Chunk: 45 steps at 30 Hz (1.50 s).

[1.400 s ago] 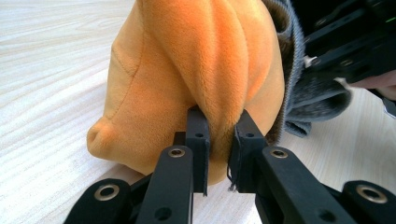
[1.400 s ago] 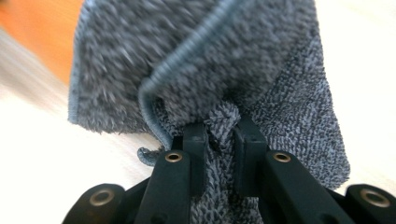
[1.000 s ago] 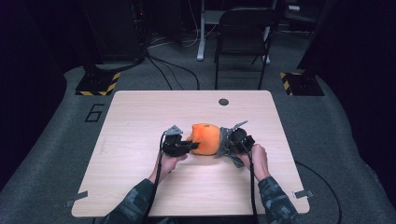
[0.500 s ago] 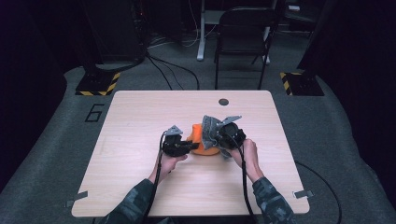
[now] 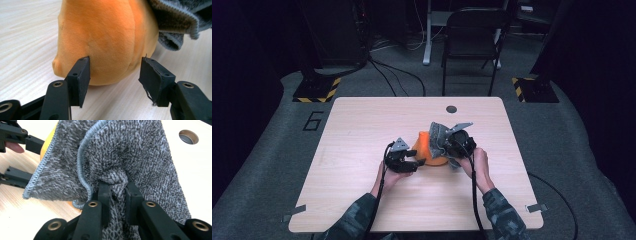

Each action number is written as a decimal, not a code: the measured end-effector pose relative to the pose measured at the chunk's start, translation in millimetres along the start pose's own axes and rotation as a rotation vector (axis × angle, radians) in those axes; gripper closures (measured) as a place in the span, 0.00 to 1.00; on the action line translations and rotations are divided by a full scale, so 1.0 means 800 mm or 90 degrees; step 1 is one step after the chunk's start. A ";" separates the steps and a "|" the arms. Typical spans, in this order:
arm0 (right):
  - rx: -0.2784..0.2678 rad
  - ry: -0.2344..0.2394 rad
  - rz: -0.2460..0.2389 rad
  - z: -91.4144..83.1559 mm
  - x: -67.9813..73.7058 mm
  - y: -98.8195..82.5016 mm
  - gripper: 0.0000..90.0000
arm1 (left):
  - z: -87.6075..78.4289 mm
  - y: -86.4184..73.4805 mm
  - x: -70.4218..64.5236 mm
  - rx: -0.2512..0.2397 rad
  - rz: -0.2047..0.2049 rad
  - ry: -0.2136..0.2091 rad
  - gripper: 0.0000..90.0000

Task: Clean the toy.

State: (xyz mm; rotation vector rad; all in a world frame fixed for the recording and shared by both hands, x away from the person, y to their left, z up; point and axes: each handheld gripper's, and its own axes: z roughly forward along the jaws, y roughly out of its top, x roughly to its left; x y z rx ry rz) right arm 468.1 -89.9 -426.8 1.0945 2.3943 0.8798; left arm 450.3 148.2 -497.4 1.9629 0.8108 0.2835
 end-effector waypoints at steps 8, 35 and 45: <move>-0.005 0.002 0.007 0.002 0.001 -0.001 0.87 | 0.009 -0.003 -0.006 0.001 0.045 0.040 0.46; -0.077 0.005 0.037 -0.036 -0.015 -0.014 0.87 | 0.004 0.012 -0.005 -0.070 -0.053 0.003 0.93; -0.096 -0.007 -0.024 -0.069 0.030 0.008 0.87 | -0.016 0.028 -0.003 -0.081 -0.110 -0.016 0.93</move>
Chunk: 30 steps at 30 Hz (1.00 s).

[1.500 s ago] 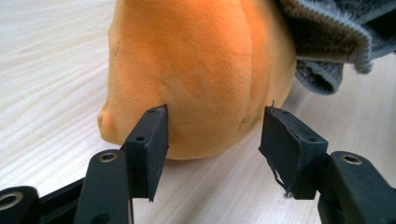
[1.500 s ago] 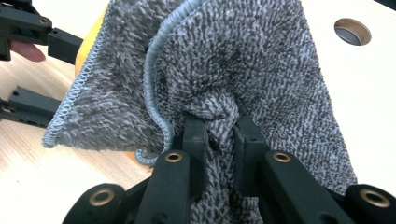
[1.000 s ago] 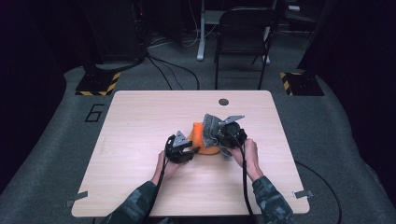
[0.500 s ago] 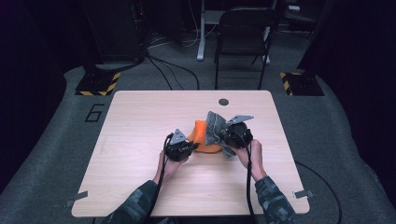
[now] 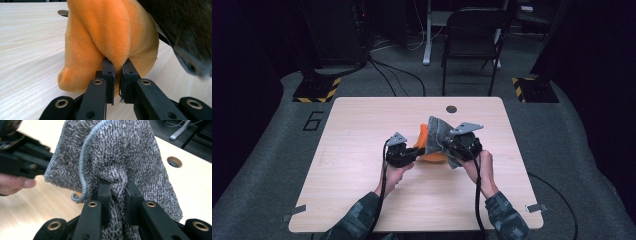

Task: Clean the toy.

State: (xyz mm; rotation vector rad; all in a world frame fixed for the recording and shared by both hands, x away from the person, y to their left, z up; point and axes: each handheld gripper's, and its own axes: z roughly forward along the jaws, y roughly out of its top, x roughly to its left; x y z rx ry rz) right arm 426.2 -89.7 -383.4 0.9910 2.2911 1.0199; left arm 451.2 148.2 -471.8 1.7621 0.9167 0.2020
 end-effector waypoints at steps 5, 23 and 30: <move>0.013 -0.019 -0.036 0.008 0.024 0.006 0.87 | -0.005 0.003 -0.006 0.001 -0.009 0.003 0.93; 0.086 -0.063 -0.055 0.057 0.018 -0.026 0.87 | 0.002 -0.007 -0.002 0.024 -0.002 -0.001 0.93; 0.111 -0.060 -0.022 0.068 -0.005 -0.042 0.87 | 0.003 -0.008 0.004 0.027 -0.006 -0.002 0.93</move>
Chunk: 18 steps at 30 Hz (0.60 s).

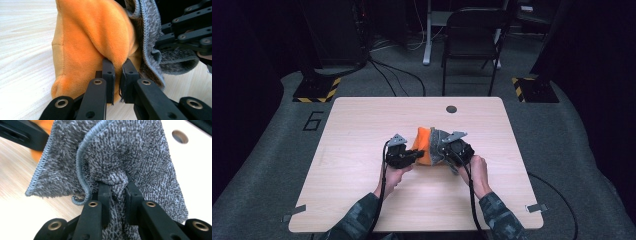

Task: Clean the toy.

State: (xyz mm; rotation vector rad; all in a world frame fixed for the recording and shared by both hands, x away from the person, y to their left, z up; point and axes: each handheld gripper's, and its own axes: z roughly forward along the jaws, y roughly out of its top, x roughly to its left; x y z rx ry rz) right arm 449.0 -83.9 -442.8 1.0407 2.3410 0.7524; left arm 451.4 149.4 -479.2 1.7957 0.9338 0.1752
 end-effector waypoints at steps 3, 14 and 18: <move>0.015 0.003 0.016 0.010 -0.011 -0.007 0.87 | 0.000 0.000 0.002 0.002 -0.003 -0.001 0.93; 0.034 0.013 0.070 0.007 -0.041 -0.016 0.87 | 0.000 -0.001 0.006 0.002 -0.004 -0.003 0.93; -0.040 0.033 0.042 -0.032 -0.023 0.009 0.87 | 0.000 -0.001 0.005 0.002 -0.003 -0.002 0.93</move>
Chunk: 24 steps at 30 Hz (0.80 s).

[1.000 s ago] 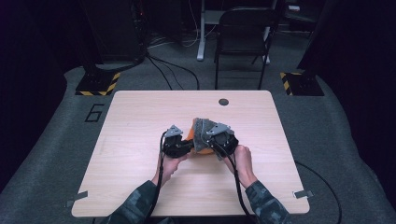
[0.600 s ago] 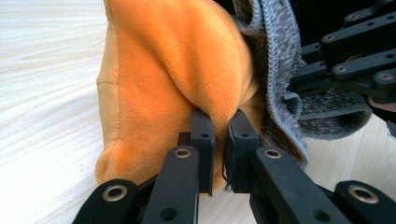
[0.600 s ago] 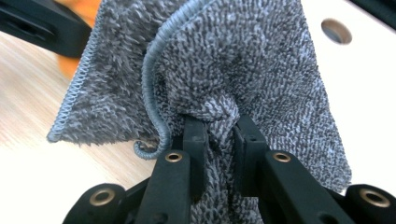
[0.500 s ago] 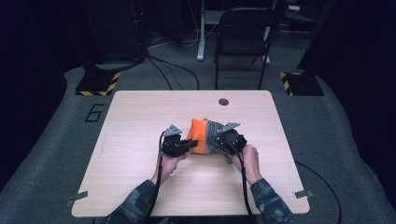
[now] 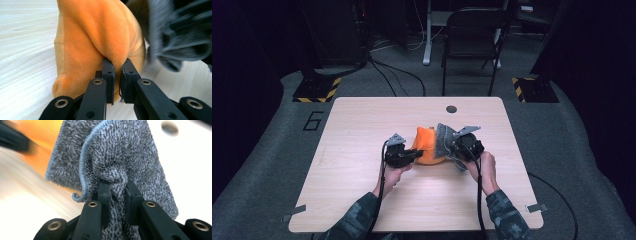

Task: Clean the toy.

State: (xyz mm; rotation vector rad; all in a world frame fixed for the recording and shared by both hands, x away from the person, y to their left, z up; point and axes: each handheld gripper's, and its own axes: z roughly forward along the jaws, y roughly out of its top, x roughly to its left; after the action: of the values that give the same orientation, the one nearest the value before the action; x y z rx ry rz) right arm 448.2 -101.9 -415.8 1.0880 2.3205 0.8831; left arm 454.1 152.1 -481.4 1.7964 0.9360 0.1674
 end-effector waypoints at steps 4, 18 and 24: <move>-0.035 0.023 -0.065 -0.007 0.046 0.022 0.87 | 0.000 0.000 0.000 0.003 0.003 -0.002 0.93; 0.033 0.018 -0.034 0.036 0.021 -0.003 0.87 | 0.005 -0.003 0.003 0.014 0.003 -0.007 0.93; 0.076 0.002 0.016 0.055 -0.008 -0.022 0.87 | 0.004 -0.004 0.007 0.016 -0.003 -0.006 0.93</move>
State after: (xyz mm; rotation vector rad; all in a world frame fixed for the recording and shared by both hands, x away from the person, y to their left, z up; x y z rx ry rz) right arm 469.4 -99.3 -458.1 1.1671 2.3939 0.7646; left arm 457.8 153.7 -487.5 1.8168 0.9396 0.1455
